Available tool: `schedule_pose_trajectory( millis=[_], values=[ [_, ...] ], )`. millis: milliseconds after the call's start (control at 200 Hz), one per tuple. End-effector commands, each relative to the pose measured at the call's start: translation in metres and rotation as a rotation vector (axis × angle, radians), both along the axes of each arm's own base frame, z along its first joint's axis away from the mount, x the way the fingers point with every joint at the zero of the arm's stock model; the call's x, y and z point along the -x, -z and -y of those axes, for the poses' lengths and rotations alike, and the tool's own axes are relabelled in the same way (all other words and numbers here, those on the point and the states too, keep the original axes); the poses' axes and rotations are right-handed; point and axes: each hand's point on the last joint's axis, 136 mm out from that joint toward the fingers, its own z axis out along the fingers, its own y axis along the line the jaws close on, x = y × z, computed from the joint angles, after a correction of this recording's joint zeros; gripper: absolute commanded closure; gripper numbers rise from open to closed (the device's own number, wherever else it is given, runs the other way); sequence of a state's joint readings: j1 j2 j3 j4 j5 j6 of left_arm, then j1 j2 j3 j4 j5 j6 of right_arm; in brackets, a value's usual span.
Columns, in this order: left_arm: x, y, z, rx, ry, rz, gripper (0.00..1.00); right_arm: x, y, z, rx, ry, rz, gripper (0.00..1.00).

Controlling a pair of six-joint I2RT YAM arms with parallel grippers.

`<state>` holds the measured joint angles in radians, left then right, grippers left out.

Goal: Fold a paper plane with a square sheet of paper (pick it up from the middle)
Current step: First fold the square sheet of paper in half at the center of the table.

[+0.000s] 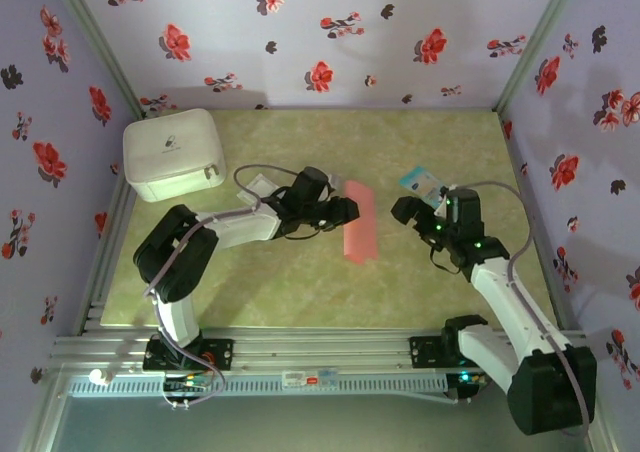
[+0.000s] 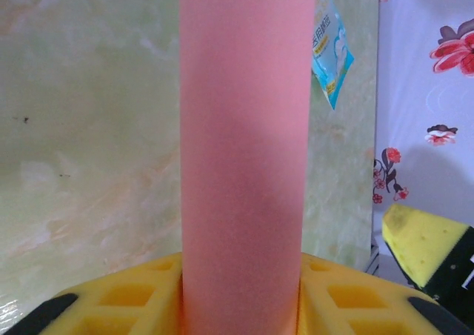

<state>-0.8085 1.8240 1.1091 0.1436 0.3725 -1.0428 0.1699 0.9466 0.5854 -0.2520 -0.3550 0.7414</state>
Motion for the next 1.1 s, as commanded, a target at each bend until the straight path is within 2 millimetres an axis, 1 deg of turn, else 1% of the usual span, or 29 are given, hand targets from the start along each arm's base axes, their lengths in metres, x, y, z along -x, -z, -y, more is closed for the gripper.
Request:
schedule_pose_trajectory(
  millis=[0, 80, 195, 445, 535, 625, 750, 925, 1095],
  values=[
    [0.001, 0.007, 0.002, 0.032, 0.005, -0.035, 0.62, -0.003, -0.008, -0.023, -0.125, -0.095, 0.021, 0.01],
    [0.003, 0.018, 0.000, 0.013, 0.010, -0.052, 0.61, -0.004, -0.007, -0.030, -0.153, -0.130, 0.019, 0.03],
    [0.004, 0.033, -0.004, -0.016, 0.006, -0.080, 0.61, -0.006, -0.002, -0.035, -0.164, -0.144, 0.005, 0.04],
    [0.007, 0.059, -0.008, -0.070, 0.004, -0.123, 0.61, -0.007, 0.009, -0.047, -0.171, -0.187, -0.043, 0.05],
    [0.008, 0.071, -0.017, -0.132, -0.008, -0.138, 0.58, -0.008, 0.013, -0.052, -0.174, -0.197, -0.061, 0.05],
    [0.011, 0.080, -0.026, -0.200, -0.013, -0.141, 0.57, -0.008, 0.018, -0.058, -0.166, -0.212, -0.074, 0.06],
    [0.011, 0.084, -0.034, -0.251, -0.016, -0.132, 0.50, -0.010, 0.022, -0.062, -0.153, -0.219, -0.083, 0.06],
    [0.007, 0.078, -0.044, -0.309, -0.033, -0.095, 0.41, -0.011, 0.025, -0.064, -0.141, -0.220, -0.086, 0.06],
    [0.005, 0.073, -0.049, -0.341, -0.033, -0.067, 0.39, -0.009, 0.027, -0.064, -0.133, -0.218, -0.089, 0.06]
  ],
)
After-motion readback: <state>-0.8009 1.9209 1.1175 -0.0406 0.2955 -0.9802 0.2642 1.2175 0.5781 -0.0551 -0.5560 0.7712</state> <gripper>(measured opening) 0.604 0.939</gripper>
